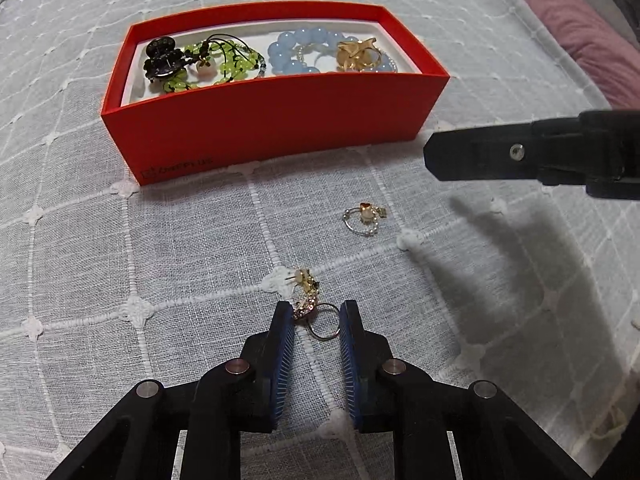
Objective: Organize jewelry
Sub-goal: 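Grasp the gold charm ring with the left gripper while the right gripper grasps the small silver charm ring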
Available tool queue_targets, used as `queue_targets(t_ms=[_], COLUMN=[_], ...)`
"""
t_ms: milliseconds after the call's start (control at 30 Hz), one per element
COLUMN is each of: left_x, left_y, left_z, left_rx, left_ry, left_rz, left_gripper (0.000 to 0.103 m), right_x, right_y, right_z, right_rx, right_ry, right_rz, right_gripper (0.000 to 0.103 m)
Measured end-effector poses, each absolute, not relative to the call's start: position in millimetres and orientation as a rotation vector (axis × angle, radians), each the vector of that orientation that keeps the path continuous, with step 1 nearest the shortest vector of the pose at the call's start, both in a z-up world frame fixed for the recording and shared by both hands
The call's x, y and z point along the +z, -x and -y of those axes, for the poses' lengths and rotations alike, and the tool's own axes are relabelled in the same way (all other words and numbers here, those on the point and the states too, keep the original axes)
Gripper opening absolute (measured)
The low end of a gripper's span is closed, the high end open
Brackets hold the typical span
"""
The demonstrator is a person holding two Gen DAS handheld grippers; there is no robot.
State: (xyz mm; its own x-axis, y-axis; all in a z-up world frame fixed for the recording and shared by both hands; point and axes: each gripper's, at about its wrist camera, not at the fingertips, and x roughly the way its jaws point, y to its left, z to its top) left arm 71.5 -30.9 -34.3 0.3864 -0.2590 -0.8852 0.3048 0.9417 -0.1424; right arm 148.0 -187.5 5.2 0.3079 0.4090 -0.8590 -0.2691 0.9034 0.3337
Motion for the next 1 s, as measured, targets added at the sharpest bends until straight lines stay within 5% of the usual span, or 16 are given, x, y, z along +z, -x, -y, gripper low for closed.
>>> queue_targets(t_ms=[700,1000], left_x=[-10.5,-9.4], left_y=[-84.8,-85.8], left_z=[-24.4,-30.0], left_rx=[-0.265,-0.253], left_ry=[0.141,0.158], left_rz=[-1.046,-1.041], left_gripper=[0.018,0.018], right_x=[-31.3,-21.6], right_y=[-139.3,-142.4], right_z=[144.2,145.2], right_rx=[0.561,0.575], right_ry=[0.137,0.098], right_rz=[-1.171,-1.098], right_gripper=[0.041,0.020])
